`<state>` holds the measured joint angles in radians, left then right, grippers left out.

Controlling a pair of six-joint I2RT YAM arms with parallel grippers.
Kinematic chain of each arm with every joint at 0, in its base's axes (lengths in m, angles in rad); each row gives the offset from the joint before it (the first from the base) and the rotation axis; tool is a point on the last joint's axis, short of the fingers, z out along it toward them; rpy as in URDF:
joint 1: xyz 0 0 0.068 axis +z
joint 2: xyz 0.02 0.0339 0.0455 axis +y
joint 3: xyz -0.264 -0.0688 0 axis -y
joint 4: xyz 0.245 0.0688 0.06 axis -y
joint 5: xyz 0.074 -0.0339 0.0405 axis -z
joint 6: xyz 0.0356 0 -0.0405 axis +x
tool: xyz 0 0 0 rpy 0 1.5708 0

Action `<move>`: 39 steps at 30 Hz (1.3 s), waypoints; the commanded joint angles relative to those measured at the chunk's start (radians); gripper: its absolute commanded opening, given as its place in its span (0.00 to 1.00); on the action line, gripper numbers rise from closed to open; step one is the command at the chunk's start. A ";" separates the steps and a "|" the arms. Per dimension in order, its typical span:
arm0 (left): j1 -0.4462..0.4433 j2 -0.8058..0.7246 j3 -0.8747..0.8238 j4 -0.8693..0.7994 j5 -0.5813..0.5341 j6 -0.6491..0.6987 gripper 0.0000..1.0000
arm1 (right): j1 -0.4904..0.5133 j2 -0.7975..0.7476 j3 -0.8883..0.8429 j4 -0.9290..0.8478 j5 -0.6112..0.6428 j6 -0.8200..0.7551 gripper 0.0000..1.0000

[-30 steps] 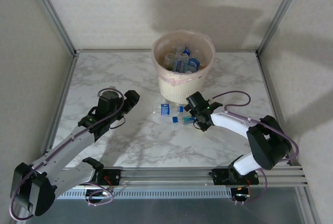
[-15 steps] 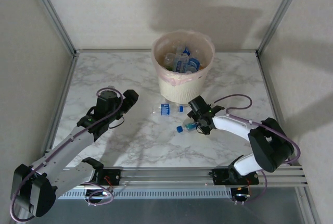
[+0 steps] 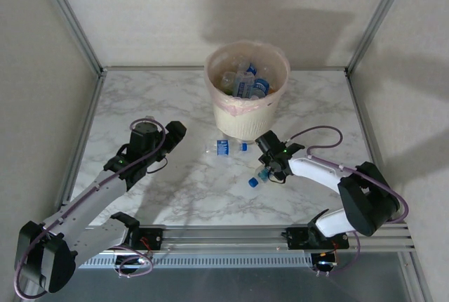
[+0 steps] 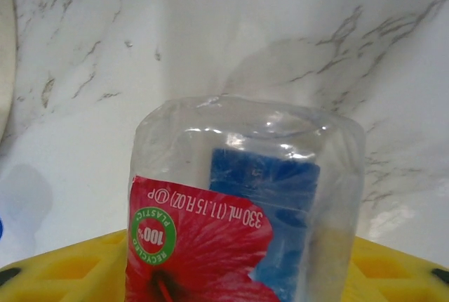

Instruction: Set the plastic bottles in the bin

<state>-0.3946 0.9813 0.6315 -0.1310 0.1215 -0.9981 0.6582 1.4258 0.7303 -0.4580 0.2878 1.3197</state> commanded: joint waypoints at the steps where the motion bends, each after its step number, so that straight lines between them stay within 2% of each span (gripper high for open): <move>1: 0.011 -0.019 -0.014 0.007 0.013 0.007 0.89 | -0.006 -0.037 0.011 -0.090 0.069 -0.032 0.56; 5: 0.013 -0.018 -0.013 0.006 0.013 0.007 0.89 | -0.006 -0.111 0.018 -0.154 0.110 -0.072 0.54; 10: 0.015 -0.006 -0.013 0.011 0.017 0.006 0.89 | -0.006 -0.254 0.089 -0.336 0.211 -0.132 0.53; 12: 0.016 -0.003 -0.013 0.012 0.017 0.004 0.89 | -0.008 -0.309 0.161 -0.412 0.262 -0.184 0.53; 16: 0.016 0.010 -0.012 0.024 0.020 0.001 0.89 | -0.028 -0.342 0.399 -0.461 0.330 -0.417 0.53; 20: 0.017 0.022 -0.011 0.038 0.033 -0.012 0.88 | -0.057 -0.286 0.649 -0.416 0.371 -0.646 0.53; 23: 0.016 0.024 -0.010 0.037 0.033 -0.014 0.88 | -0.069 -0.204 0.830 -0.328 0.355 -0.815 0.53; 29: 0.016 0.021 -0.011 0.027 0.031 -0.016 0.88 | -0.073 0.020 1.135 -0.193 0.363 -1.097 0.54; 35: 0.018 0.031 -0.007 0.030 0.027 -0.018 0.88 | -0.085 0.200 1.288 -0.140 0.362 -1.208 0.54; 39: 0.017 0.050 -0.004 0.041 0.035 -0.019 0.88 | -0.096 0.255 1.308 -0.120 0.332 -1.237 0.55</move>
<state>-0.3882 1.0172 0.6308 -0.1215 0.1398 -1.0107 0.5751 1.6672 1.9938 -0.6174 0.6262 0.1566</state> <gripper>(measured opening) 0.882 0.544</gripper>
